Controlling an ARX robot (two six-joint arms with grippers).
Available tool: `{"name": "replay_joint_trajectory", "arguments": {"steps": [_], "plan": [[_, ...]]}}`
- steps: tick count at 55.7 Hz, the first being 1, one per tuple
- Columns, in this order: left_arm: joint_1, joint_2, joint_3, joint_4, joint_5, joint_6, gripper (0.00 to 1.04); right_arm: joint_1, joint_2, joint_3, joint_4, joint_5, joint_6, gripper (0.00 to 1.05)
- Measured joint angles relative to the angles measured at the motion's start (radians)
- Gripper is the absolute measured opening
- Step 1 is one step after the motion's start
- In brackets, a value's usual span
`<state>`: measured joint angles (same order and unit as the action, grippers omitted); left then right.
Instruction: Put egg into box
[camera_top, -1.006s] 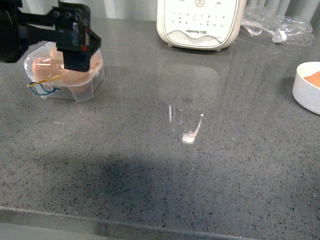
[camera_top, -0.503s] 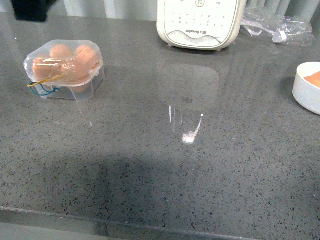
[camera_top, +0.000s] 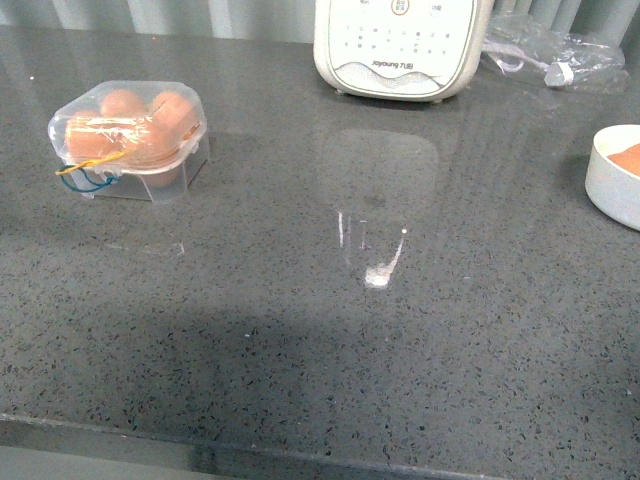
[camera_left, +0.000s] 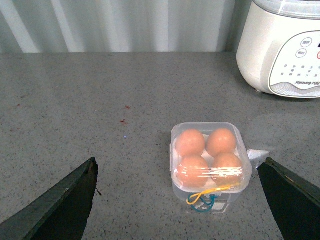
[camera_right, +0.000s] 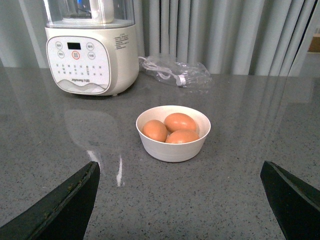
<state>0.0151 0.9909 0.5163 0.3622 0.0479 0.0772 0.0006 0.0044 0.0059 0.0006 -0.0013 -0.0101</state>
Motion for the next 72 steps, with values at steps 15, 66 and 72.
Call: {"name": "replay_joint_trajectory", "arguments": {"steps": [15,66,72], "plan": [[0.032,-0.141,-0.063,-0.094,0.038,-0.008,0.98,0.0,0.0,0.0,0.0,0.0,0.0,0.97],[-0.013,-0.526,-0.439,0.023,-0.048,-0.079,0.04,0.0,0.0,0.0,0.0,0.0,0.0,0.97],[-0.013,-0.562,-0.451,0.001,-0.048,-0.079,0.04,0.0,0.0,0.0,0.0,0.0,0.0,0.97]]}}
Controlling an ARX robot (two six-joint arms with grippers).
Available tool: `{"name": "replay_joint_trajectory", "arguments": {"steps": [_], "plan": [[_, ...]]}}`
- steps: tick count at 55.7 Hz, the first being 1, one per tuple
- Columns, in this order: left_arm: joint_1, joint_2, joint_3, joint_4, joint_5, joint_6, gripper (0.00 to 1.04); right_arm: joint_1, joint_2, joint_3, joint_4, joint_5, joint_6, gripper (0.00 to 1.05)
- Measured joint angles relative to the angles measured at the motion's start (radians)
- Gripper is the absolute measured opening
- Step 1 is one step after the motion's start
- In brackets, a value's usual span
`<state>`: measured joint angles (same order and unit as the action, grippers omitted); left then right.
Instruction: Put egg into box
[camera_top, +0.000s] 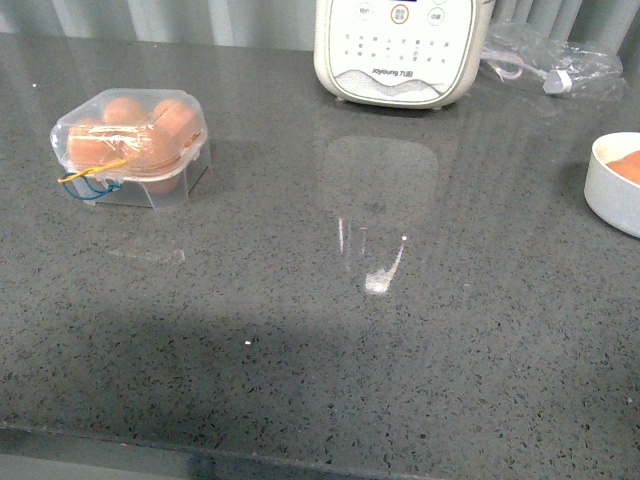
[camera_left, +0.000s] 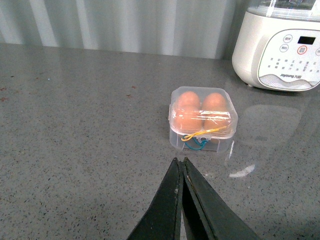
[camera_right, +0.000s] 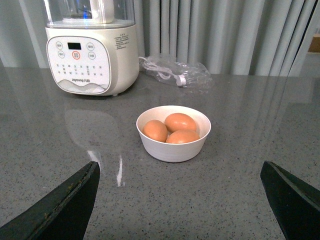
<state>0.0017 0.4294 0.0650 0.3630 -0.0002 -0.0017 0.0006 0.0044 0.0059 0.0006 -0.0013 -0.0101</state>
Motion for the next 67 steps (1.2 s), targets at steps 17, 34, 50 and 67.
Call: {"name": "replay_joint_trajectory", "arguments": {"steps": [17,34,50,67], "plan": [[0.0,-0.112,-0.037,-0.059,0.0,0.0,0.04,0.0,0.0,0.0,0.0,0.0,0.0,0.97],[0.0,-0.201,-0.037,-0.132,0.0,0.0,0.04,0.0,0.0,0.0,0.0,0.0,0.0,0.97],[0.0,-0.288,-0.037,-0.22,0.0,0.0,0.04,0.0,0.0,0.0,0.0,0.0,0.0,0.97],[0.0,-0.425,-0.037,-0.362,0.0,0.0,0.04,0.0,0.0,0.0,0.0,0.0,0.0,0.97]]}}
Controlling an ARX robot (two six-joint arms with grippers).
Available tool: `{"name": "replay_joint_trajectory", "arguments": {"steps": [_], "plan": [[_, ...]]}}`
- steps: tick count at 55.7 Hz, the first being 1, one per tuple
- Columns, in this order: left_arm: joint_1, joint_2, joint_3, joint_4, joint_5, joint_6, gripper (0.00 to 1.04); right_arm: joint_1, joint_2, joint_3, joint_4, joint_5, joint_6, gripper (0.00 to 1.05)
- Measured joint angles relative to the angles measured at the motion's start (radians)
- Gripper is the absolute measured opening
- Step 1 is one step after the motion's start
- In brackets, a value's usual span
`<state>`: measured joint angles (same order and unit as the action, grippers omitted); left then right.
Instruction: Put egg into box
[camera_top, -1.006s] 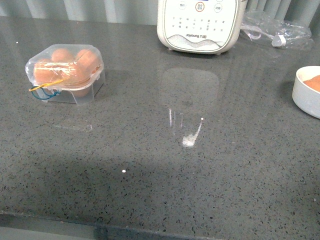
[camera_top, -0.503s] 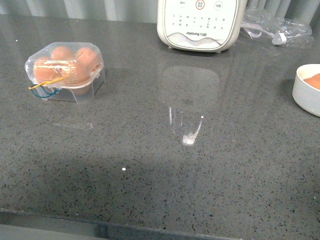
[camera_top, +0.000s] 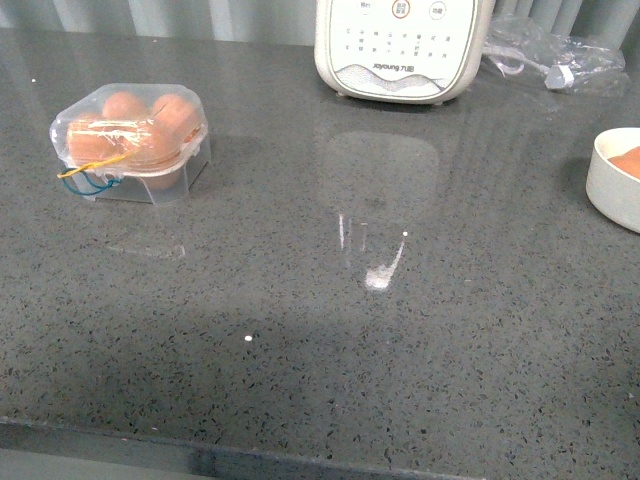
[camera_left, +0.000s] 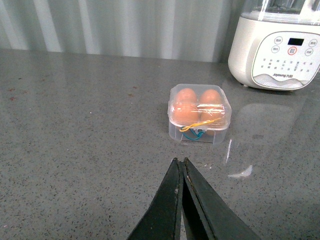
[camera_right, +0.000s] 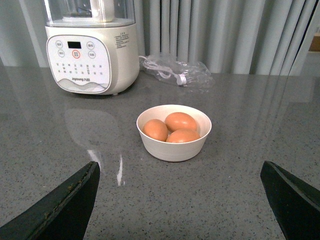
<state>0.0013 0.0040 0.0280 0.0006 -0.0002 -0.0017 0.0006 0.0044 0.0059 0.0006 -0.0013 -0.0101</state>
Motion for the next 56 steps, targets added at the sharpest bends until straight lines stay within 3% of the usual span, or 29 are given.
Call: {"name": "replay_joint_trajectory", "arguments": {"steps": [6,11,20,33,56], "plan": [[0.0,0.0,0.0,0.0,0.0,-0.001,0.04,0.0,0.0,0.0,0.0,0.0,0.0,0.97],[0.0,0.0,0.0,0.0,0.0,0.0,0.17,0.0,0.0,0.0,0.0,0.0,0.0,0.97],[0.0,0.0,0.0,0.0,0.0,0.0,0.48,0.0,0.0,0.0,0.0,0.0,0.0,0.97],[0.0,0.0,0.0,0.0,0.0,0.0,1.0,0.0,0.0,0.0,0.0,0.0,0.0,0.97],[0.0,0.0,0.0,0.0,0.0,0.0,0.98,0.0,0.0,0.0,0.0,0.0,0.0,0.97]]}}
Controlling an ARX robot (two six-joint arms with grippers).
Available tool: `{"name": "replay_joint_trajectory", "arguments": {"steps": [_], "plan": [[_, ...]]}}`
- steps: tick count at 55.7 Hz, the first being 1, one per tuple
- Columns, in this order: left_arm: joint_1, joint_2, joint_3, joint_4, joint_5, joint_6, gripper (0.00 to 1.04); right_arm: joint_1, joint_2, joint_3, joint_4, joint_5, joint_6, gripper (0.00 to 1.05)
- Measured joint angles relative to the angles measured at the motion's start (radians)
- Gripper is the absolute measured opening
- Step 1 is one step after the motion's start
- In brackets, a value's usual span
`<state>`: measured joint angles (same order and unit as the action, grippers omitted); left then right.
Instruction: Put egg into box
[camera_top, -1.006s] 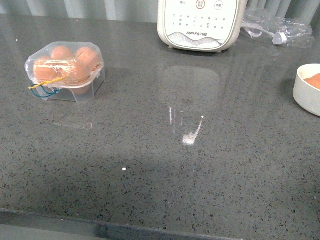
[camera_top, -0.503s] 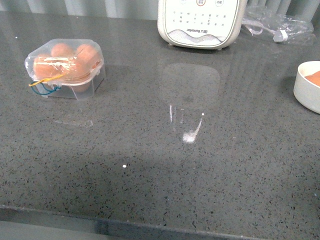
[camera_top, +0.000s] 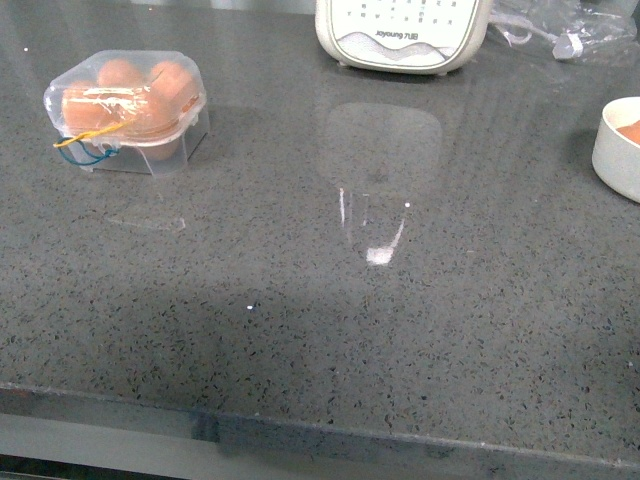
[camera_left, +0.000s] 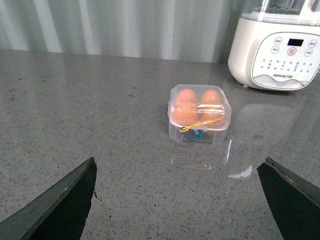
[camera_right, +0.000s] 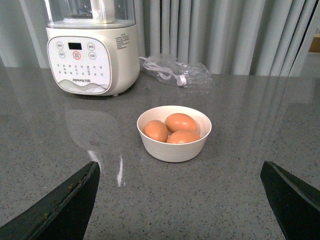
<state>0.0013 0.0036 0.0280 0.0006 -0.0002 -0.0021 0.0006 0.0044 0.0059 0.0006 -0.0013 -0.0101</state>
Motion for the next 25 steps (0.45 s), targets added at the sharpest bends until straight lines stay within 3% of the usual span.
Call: {"name": "replay_joint_trajectory", "arguments": {"steps": [25], "plan": [[0.0,0.0,0.0,0.0,0.0,0.0,0.98,0.0,0.0,0.0,0.0,0.0,0.0,0.97]]}}
